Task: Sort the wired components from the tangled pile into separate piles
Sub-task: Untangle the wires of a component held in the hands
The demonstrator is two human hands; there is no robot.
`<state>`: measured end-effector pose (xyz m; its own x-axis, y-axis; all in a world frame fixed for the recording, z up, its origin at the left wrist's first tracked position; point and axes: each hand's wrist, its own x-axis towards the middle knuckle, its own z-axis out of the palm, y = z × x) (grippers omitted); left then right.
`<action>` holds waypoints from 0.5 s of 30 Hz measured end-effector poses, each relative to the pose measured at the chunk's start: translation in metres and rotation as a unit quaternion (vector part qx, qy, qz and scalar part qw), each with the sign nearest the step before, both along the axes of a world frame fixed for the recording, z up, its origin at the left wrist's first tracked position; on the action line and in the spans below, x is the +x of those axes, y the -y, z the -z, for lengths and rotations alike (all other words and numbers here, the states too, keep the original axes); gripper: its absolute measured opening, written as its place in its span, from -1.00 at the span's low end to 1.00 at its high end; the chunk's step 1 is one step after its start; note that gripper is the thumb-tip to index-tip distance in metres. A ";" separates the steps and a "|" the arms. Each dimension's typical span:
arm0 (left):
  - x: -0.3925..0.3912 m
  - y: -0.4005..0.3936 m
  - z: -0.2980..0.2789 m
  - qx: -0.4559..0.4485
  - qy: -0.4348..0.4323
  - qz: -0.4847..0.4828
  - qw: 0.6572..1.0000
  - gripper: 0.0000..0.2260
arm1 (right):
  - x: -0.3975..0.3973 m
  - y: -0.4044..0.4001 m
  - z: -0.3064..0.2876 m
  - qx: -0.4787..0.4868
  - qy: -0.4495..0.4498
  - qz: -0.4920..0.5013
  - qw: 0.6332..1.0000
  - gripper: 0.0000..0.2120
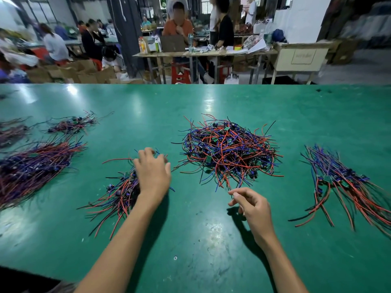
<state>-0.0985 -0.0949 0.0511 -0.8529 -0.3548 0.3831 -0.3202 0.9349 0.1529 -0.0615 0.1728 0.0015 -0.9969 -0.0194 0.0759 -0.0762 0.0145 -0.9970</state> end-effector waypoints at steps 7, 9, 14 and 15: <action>-0.019 -0.074 0.041 0.139 0.030 0.197 0.970 -0.78 | 0.001 0.000 -0.001 0.008 0.008 0.002 1.000 -0.85; -0.015 -0.083 0.054 0.159 -0.006 0.181 0.971 -0.83 | 0.000 0.000 -0.001 0.015 0.012 0.005 1.000 -0.84; 0.004 -0.098 0.064 0.204 -0.093 0.133 0.965 -0.88 | -0.003 0.002 -0.001 0.032 0.014 0.019 0.999 -0.84; 0.007 -0.101 0.063 0.218 -0.098 0.134 0.962 -0.89 | -0.004 0.002 0.000 0.038 0.014 0.027 0.999 -0.84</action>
